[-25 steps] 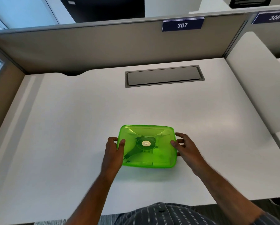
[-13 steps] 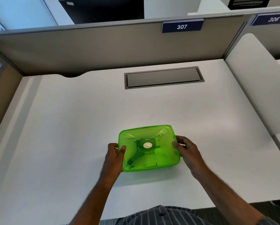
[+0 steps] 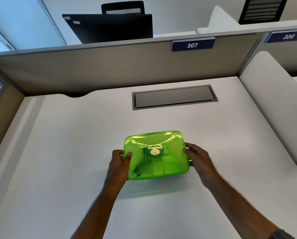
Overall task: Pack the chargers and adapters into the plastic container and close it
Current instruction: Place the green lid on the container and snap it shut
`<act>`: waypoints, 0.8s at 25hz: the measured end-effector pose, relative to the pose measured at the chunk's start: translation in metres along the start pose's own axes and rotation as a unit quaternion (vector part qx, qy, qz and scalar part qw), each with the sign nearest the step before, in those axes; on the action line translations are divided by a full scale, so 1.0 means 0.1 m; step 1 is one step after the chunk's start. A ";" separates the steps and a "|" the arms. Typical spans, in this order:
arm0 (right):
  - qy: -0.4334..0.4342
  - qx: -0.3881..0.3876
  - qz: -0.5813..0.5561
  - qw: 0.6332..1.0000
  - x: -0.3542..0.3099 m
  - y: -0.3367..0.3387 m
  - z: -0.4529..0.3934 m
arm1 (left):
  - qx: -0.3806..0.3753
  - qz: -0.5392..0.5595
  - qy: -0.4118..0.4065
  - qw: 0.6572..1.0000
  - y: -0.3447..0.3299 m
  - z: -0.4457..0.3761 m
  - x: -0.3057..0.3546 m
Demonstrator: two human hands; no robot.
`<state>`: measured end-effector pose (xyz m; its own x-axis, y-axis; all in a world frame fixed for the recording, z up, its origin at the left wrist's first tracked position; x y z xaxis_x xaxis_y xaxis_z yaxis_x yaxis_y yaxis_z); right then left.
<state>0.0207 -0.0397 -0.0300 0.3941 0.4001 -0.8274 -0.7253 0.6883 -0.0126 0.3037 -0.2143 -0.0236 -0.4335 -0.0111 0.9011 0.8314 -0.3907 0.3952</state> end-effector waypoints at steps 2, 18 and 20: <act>0.004 -0.006 -0.001 1.000 -0.15 -0.05 -0.15 | 0.001 0.000 -0.006 1.000 0.00 -0.20 0.08; 0.015 0.003 -0.019 1.000 -0.92 -0.36 -1.39 | -0.009 -0.015 -0.003 1.000 -0.24 -1.77 0.35; 0.019 0.005 -0.016 1.000 -0.95 -0.38 -1.52 | -0.013 -0.012 0.000 1.000 -0.28 -1.88 0.33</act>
<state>-0.0752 -0.1956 -0.0358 0.3948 0.3549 -0.8475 -0.7073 0.7061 -0.0338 0.2008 -0.3773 -0.0380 -0.4533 -0.0012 0.8914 0.8117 -0.4139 0.4122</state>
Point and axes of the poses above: each hand's wrist, its own z-axis away from the middle knuckle, its own y-axis out of the back of the hand, x = y × z, the point moved 8 cm from there along -z, towards the middle knuckle, and after that the axes turned 9 degrees about -y, right-handed, at the moved point
